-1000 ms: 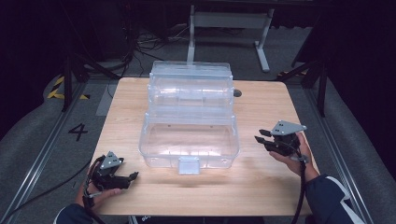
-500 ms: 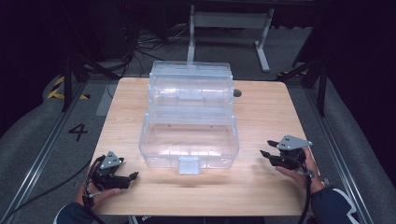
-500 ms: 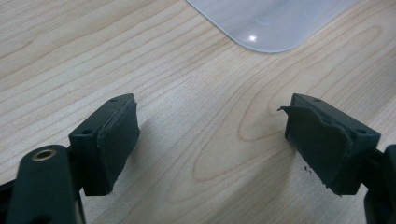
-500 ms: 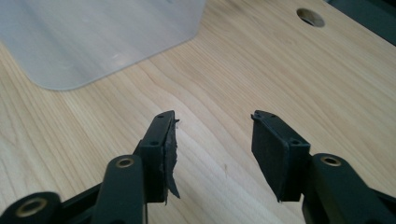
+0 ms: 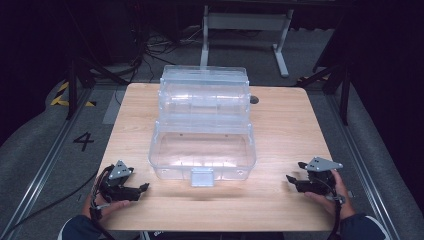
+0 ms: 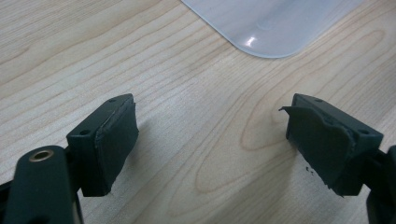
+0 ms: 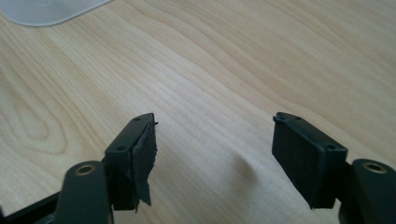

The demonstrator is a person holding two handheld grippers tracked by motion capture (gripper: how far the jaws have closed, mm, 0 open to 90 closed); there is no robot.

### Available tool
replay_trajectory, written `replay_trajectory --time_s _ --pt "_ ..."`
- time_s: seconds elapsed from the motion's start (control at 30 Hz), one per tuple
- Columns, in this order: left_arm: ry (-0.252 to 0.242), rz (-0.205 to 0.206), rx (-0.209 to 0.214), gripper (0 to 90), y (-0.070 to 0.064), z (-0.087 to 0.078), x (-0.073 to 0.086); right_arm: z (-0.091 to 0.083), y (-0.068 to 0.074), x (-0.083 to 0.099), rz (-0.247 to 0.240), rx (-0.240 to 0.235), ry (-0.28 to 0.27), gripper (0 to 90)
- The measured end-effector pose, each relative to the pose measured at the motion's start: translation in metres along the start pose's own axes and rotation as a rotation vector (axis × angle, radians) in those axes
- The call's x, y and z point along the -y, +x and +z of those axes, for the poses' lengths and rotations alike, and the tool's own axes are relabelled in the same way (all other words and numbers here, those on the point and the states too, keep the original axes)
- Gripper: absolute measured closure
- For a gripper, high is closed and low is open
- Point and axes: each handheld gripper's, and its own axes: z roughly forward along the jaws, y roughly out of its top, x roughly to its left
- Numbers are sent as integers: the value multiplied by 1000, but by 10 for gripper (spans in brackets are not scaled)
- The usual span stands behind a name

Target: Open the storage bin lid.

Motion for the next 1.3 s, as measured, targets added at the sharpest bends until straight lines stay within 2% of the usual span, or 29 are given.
replay_trajectory --time_s 0.2,0.3,0.5,0.57,0.67,0.8,1.03,1.3 --pt "0 -1 1 171 0 0 0 -4 -2 13 44 -8 1 269" --pt "-3 8 4 168 1 1 -1 -4 -4 21 82 -14 -8 235" --pt "7 10 19 155 2 2 -2 -7 -4 27 118 -15 -15 203" --pt "5 3 25 153 2 3 -2 -6 -6 27 150 -32 -5 198" --pt "5 21 22 152 3 3 -3 -6 -6 27 150 -32 -6 197" --pt "3 9 25 152 3 4 -3 -6 -6 27 150 -31 -6 197" --pt "1 14 6 153 2 3 -3 -6 -6 27 148 -36 -5 191" --pt "7 9 6 153 2 3 -3 -6 -6 27 152 -29 -5 191"
